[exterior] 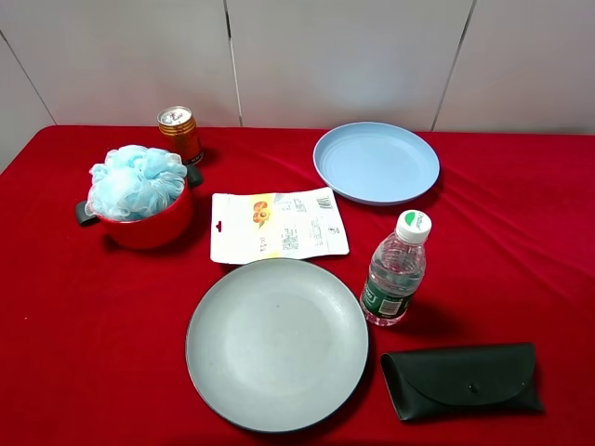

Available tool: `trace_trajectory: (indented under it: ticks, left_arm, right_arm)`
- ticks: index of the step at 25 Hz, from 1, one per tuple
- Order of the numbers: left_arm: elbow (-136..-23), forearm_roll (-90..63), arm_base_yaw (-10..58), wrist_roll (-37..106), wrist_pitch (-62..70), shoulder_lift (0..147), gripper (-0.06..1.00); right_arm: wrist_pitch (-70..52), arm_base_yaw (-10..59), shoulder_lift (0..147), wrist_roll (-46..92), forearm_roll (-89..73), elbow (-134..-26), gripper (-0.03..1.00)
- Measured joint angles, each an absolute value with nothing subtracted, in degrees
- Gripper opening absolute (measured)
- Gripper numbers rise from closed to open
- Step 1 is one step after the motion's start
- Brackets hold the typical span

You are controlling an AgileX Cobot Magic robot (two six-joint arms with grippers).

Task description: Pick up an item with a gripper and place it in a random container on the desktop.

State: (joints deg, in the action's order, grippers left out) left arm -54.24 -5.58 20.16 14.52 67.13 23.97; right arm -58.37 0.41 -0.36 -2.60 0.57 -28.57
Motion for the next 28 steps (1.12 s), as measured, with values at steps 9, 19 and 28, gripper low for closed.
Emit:
trace_trajectory:
  ticks: [9,19,28]
  left_arm:
    - [-46.5,-6.1,18.3,14.5,67.1,17.0,0.99]
    - [-38.3,-6.1,6.1,14.5,67.0,5.6,0.99]
    - [-33.4,-6.0,0.2,14.6,64.7,2.0,0.99]
  right_arm:
    - [-58.4,0.4,-0.4,-2.6,0.6,-28.6,0.69]
    - [-58.4,0.4,-0.4,-2.6,0.6,-28.6,0.69]
    - [-58.4,0.4,-0.4,-2.6,0.6,-28.6,0.69]
